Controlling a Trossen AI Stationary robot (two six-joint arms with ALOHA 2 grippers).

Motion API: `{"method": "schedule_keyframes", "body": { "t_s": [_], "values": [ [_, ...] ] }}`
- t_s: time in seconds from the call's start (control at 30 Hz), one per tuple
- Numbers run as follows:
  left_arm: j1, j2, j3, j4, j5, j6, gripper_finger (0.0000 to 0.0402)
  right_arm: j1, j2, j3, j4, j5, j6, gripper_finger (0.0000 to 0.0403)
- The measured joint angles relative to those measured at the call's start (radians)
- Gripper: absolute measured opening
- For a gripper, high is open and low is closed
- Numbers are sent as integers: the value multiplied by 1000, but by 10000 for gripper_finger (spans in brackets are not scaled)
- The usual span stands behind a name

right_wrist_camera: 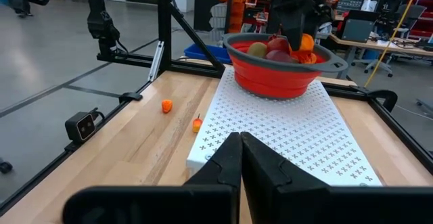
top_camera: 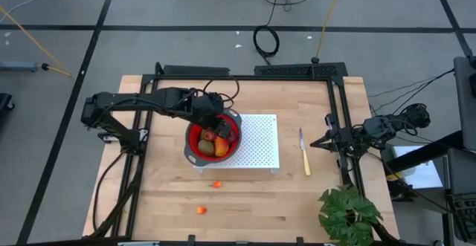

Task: Pick & Place Fruit
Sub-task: Put the orange into the red strainer bowl on the shelf, then put the orange pear into the red strainer bowl on the shelf

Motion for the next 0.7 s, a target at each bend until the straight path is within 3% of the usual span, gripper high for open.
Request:
{"method": "schedule_keyframes", "body": {
  "t_s": [0.2,0.33,0.53,0.7],
  "values": [
    [2,0,0,0,1,0,225,0,0,0,0,0,3,0],
    [32,-30,0,0,49,-3,233,0,0,0,0,0,3,0],
    [45,-135,0,22,42,-48,204,0,0,0,1,0,3,0],
    [-35,-199,0,130,34,-117,160,0,0,0,1,-1,3,0]
  ]
}}
